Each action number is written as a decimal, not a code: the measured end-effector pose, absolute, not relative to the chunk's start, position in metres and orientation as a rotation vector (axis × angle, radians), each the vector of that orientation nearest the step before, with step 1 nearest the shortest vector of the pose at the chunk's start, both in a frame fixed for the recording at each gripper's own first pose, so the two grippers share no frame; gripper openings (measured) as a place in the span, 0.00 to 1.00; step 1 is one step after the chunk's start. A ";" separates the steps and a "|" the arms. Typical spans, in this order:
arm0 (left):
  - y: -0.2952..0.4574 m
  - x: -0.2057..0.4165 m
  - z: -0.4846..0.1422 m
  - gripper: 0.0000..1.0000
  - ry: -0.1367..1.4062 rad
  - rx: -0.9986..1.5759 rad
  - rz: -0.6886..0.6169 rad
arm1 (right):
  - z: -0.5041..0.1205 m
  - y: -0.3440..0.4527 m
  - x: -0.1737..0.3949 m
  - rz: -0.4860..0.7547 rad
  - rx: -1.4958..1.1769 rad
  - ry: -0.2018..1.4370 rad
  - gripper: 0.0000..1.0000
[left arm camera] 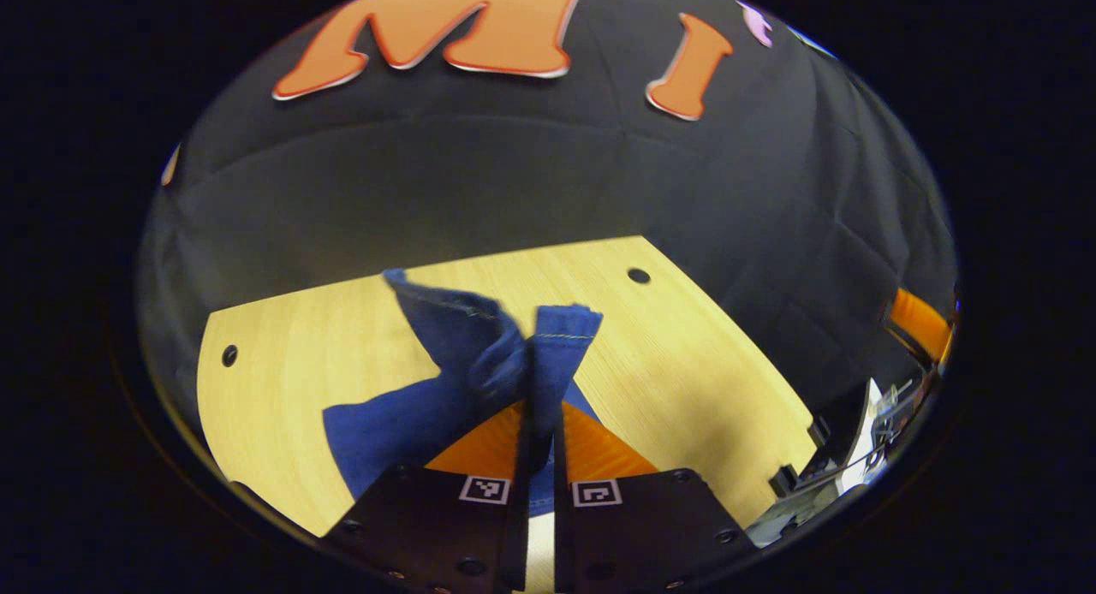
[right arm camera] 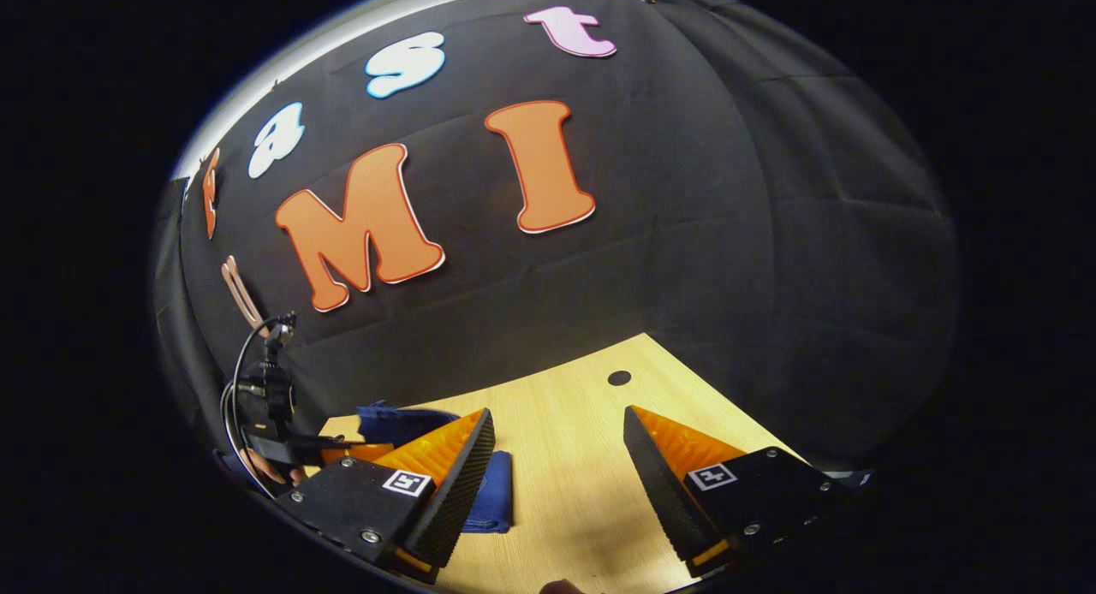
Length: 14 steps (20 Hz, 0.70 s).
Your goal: Grasp the waist and the cuffs of the jeans and fold them to make the two legs overlap; first hold the waist and fold one-third of the jeans toward the cuffs, then hold the cuffs and fold the remaining one-third in the same direction to finish folding.
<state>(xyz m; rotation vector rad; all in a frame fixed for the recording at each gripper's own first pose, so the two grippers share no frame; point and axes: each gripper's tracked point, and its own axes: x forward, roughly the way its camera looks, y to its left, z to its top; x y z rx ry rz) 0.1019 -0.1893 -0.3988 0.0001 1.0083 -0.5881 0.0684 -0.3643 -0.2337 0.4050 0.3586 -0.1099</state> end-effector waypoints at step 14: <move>-0.134 0.113 -0.235 0.85 0.534 0.002 -0.512 | -0.205 -0.283 0.091 0.067 0.272 0.289 0.94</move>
